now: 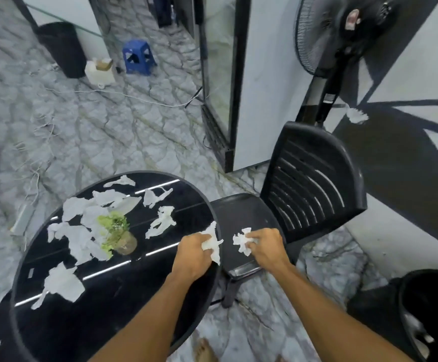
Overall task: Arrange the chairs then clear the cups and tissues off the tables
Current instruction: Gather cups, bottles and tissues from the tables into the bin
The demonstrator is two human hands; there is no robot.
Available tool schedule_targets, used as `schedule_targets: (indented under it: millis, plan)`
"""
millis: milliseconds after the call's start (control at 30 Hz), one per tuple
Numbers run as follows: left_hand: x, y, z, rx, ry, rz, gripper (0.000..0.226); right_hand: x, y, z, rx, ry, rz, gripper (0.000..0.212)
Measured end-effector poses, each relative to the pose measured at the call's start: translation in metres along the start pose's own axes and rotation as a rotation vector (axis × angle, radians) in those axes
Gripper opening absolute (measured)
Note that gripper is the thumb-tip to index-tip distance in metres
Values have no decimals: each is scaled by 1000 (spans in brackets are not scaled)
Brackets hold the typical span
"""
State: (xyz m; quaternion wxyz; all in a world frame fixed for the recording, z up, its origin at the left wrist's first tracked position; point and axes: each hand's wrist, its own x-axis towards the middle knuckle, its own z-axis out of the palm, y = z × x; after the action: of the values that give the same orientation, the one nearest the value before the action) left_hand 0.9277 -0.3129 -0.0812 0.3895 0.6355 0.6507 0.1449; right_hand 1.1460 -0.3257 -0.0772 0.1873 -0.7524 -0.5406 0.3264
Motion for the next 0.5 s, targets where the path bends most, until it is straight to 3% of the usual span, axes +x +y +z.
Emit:
schedule_targets:
  millis: [133, 233, 500]
  plan:
    - [6, 64, 43, 22, -90, 74, 22, -20, 53, -60, 68, 112, 89, 22]
    - [4, 115, 90, 66, -166, 176, 36, -44, 101, -106, 125, 207, 175, 23]
    - [-48, 269, 224, 139, -250, 473, 38, -122, 240, -212, 260, 438, 359, 25]
